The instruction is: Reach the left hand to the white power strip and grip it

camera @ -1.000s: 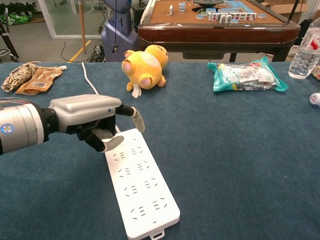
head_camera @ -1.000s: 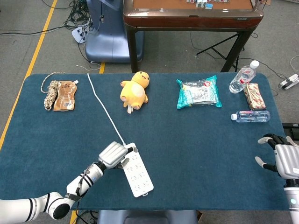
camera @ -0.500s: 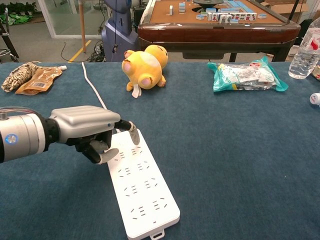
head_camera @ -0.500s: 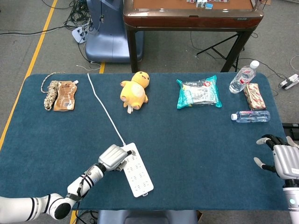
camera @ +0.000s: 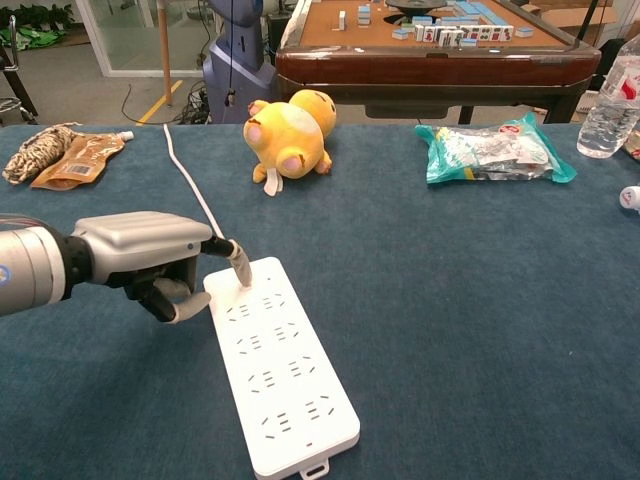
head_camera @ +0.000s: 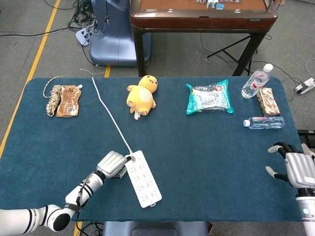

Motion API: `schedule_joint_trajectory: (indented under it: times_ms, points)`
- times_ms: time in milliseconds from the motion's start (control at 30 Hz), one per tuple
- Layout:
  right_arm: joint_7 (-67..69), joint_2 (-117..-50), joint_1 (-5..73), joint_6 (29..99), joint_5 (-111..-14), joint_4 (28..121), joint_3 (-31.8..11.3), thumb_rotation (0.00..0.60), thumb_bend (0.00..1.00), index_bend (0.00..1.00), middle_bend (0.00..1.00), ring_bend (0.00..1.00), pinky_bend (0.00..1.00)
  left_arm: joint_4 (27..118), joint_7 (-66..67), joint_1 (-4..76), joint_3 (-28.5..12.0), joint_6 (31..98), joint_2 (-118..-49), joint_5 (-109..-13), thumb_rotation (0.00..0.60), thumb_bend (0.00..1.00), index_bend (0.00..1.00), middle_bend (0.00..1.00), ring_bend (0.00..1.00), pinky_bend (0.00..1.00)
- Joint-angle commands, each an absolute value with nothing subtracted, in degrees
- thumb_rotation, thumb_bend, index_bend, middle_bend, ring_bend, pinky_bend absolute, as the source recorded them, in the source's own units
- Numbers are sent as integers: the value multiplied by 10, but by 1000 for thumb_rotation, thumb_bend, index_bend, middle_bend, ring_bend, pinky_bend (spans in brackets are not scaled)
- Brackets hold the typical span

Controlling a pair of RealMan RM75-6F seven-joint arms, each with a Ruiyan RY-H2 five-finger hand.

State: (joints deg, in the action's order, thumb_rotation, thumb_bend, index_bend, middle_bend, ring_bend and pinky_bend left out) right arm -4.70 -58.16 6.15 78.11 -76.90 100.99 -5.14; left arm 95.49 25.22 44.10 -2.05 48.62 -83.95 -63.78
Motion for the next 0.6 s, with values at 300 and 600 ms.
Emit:
schedule_joint_trajectory:
  times_ms: [300, 600]
  points:
    - [-53, -585, 65, 778, -768, 1012, -51, 600, 165, 391, 291, 269, 444, 952, 254, 441, -11, 489, -843, -642, 600, 560, 320, 1000, 994, 1000]
    - [-51, -584, 62, 781, -768, 1011, -49, 600, 164, 391, 291, 269, 443, 977, 243, 432, -18, 518, -824, -653, 600, 560, 321, 1000, 990, 1000]
